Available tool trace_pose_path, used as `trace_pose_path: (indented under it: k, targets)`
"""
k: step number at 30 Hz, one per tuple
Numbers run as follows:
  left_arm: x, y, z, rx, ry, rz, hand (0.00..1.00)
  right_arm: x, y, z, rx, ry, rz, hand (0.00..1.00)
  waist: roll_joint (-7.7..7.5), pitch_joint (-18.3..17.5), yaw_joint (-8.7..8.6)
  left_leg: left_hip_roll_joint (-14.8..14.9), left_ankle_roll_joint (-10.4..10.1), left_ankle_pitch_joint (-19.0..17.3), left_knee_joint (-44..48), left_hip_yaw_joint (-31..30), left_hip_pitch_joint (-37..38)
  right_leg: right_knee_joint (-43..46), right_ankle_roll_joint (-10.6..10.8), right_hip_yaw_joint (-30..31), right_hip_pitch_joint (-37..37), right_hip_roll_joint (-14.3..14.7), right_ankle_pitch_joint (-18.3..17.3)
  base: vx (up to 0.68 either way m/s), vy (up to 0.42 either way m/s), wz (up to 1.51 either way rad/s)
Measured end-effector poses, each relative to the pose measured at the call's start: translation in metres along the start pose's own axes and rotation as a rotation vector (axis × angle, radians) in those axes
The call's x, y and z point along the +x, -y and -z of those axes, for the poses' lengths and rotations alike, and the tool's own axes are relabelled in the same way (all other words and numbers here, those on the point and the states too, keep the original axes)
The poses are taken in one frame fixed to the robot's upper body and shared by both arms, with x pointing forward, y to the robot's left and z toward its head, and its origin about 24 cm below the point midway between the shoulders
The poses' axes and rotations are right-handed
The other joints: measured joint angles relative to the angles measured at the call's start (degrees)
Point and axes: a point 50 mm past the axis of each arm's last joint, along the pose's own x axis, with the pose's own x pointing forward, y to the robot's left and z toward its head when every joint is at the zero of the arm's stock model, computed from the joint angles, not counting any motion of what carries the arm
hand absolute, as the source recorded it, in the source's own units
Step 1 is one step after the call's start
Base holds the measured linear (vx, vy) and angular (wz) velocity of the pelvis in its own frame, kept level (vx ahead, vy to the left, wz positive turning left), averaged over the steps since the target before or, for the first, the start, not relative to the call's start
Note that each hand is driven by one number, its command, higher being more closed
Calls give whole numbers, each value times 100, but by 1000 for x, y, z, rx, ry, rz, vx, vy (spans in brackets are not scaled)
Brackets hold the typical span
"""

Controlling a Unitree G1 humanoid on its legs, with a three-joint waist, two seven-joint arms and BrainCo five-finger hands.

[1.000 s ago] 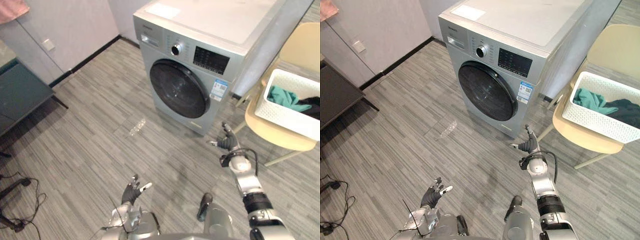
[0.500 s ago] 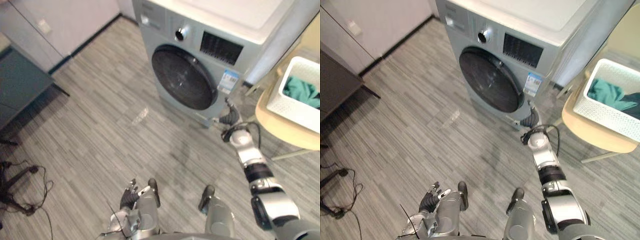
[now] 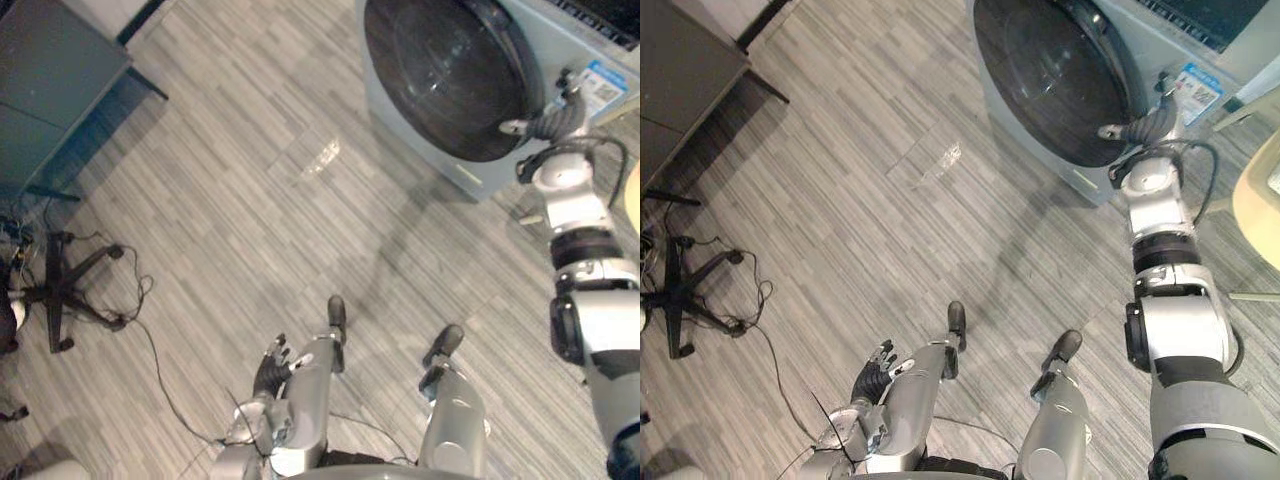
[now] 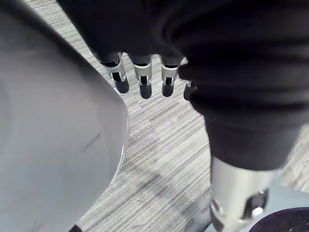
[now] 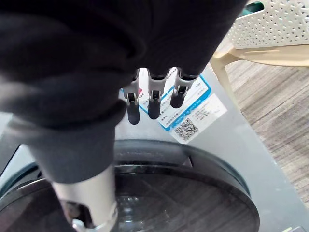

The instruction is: Pick up the laundry basket with both hands and put the clothes into the washing machine.

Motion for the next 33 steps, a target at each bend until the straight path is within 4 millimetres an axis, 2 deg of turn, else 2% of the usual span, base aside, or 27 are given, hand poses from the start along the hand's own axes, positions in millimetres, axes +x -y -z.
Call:
trace_pose_path:
  k: [2,8,11,12,15,18,22,23,28,29,31,32,33]
  targets:
    - [1,2,-2,-1,8,2,0,5,14,-5,-2,13,38,0,37,34,26,-18,1,128,-140,-36,-82,-13,-21,-103,-68,0,17,-64,-22,19]
    - [4,9,-5,-14,22,20,0,13,26,-15,0,21,61,0,47,48,47,-51,-9,401,-498,-155,-240,-10,-77,-249,-289,4,56,-43,-27,10]
    - [7,14,-10,-23,40,40,0,17,34,-21,-33,30,62,0,47,55,133,-55,-4,548,-690,-165,-284,-11,-103,-271,-415,13,75,-33,-37,3]
    - [8,14,-12,-26,48,45,0,19,39,-23,-41,44,38,0,47,55,189,-46,-33,592,-744,-169,-338,-11,-113,-279,-487,26,83,-33,-60,3]
    - [11,16,-17,-40,62,55,0,20,39,-29,-36,73,-33,0,42,58,189,-55,-23,796,-1018,-254,-381,-14,-123,-352,-582,39,89,-13,-62,12]
    - [12,20,-24,-40,89,103,0,24,53,-33,-6,76,-141,0,42,58,185,-58,-52,908,-1229,-286,-381,-21,-143,-424,-650,50,103,-30,-57,2]
    - [13,24,-29,-31,103,162,0,25,56,-39,40,77,-298,0,42,58,196,23,-89,1066,-1483,-276,-374,-51,-191,-428,-761,120,134,-34,-66,-7]
    - [14,26,-31,-27,107,184,0,24,55,-40,69,76,-347,100,44,57,210,53,-107,1089,-1507,-262,-370,-50,-200,-418,-786,138,136,-24,-69,-13]
    - [18,38,-38,3,122,272,0,18,36,-36,139,38,-533,100,53,51,263,143,-181,1157,-1582,-239,-279,-13,-262,-409,-785,242,104,-13,-79,-9]
    - [18,40,-38,8,122,284,0,16,30,-33,151,22,-575,0,56,49,318,155,-181,1158,-1583,-240,-254,21,-290,-399,-784,251,83,-2,-67,-4]
    - [20,43,-38,15,118,296,0,11,15,-28,158,-4,-644,0,74,37,384,168,-186,1162,-1584,-252,-237,50,-316,-408,-775,259,61,4,-70,0]
    - [20,44,-38,18,115,300,0,6,1,-23,165,-20,-697,0,79,34,425,171,-190,1166,-1586,-252,-236,50,-317,-411,-773,262,61,15,-74,2]
    - [20,45,-37,20,112,303,0,1,-8,-13,165,-47,-737,0,91,25,483,168,-163,1190,-1586,-251,-234,50,-317,-410,-773,261,61,18,-71,4]
